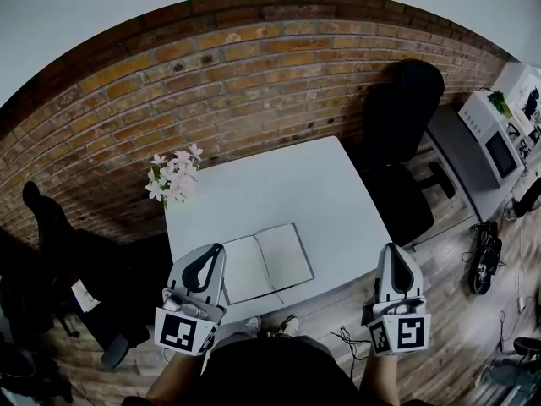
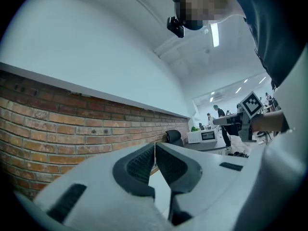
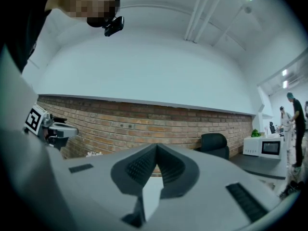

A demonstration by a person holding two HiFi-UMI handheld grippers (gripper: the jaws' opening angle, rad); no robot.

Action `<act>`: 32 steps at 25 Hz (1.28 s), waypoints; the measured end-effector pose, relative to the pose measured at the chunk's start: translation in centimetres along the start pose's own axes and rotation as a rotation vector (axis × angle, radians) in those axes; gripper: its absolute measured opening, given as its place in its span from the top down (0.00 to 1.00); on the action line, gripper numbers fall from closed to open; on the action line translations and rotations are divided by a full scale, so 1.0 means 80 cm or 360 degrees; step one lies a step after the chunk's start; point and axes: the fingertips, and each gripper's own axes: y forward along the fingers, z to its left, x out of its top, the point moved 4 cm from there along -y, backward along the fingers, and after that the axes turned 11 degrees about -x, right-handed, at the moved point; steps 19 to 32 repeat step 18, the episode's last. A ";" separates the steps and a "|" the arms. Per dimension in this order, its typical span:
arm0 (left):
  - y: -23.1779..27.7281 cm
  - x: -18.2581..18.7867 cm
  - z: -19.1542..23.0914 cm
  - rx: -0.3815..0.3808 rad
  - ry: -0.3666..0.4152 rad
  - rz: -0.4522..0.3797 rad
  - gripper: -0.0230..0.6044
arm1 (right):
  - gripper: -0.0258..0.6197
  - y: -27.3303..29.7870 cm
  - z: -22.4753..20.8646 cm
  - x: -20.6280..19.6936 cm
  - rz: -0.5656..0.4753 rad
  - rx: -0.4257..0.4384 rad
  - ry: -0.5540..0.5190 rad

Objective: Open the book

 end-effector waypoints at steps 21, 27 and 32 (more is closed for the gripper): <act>-0.021 -0.009 0.006 0.0091 -0.0037 0.0004 0.92 | 0.94 0.011 -0.004 -0.008 0.0009 -0.0001 0.0002; -0.021 -0.009 0.006 0.0091 -0.0037 0.0004 0.92 | 0.94 0.011 -0.004 -0.008 0.0009 -0.0001 0.0002; -0.021 -0.009 0.006 0.0091 -0.0037 0.0004 0.92 | 0.94 0.011 -0.004 -0.008 0.0009 -0.0001 0.0002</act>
